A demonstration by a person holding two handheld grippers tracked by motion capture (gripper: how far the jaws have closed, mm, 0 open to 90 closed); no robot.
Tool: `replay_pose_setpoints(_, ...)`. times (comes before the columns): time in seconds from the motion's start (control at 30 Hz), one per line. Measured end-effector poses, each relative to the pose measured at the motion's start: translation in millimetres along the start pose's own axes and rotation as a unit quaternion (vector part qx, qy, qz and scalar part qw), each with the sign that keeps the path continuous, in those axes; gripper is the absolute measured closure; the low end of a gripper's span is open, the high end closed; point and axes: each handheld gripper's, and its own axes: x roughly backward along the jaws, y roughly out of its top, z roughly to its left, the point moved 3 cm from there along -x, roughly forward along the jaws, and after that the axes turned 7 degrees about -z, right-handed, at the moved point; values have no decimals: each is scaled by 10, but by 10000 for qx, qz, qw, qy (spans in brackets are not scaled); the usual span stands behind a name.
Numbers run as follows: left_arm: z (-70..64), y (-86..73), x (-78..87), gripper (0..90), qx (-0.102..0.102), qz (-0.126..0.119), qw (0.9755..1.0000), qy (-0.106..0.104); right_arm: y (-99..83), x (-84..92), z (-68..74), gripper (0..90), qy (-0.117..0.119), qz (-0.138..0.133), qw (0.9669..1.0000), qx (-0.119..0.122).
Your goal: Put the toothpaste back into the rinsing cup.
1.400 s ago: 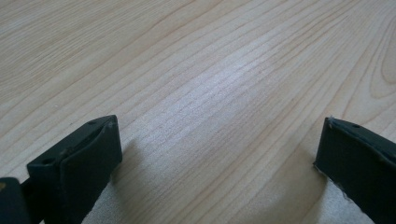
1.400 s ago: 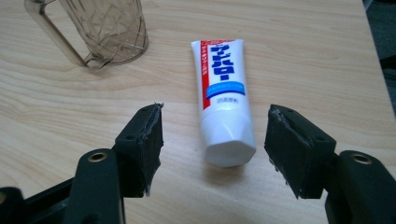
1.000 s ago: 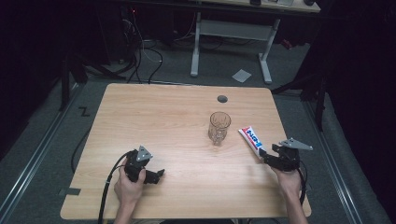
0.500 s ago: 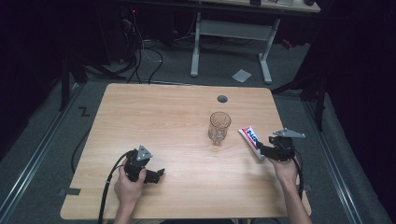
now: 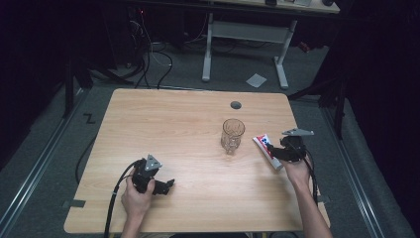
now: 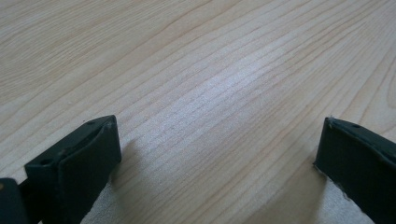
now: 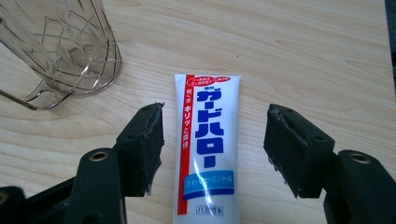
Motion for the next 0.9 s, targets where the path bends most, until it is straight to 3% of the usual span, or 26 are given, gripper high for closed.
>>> replay_pose_setpoints(0.63,0,0,0,4,-5,-1,10000,1,94,-363,49,363,7,637,9978,192)
replay_pose_setpoints(0.73,-1,0,1,5,-10,-1,10000,3,77,-418,71,362,-18,744,9968,294)
replay_pose_setpoints(0.9,-1,0,1,6,-11,-2,10000,4,32,-495,52,362,-31,908,9956,246)
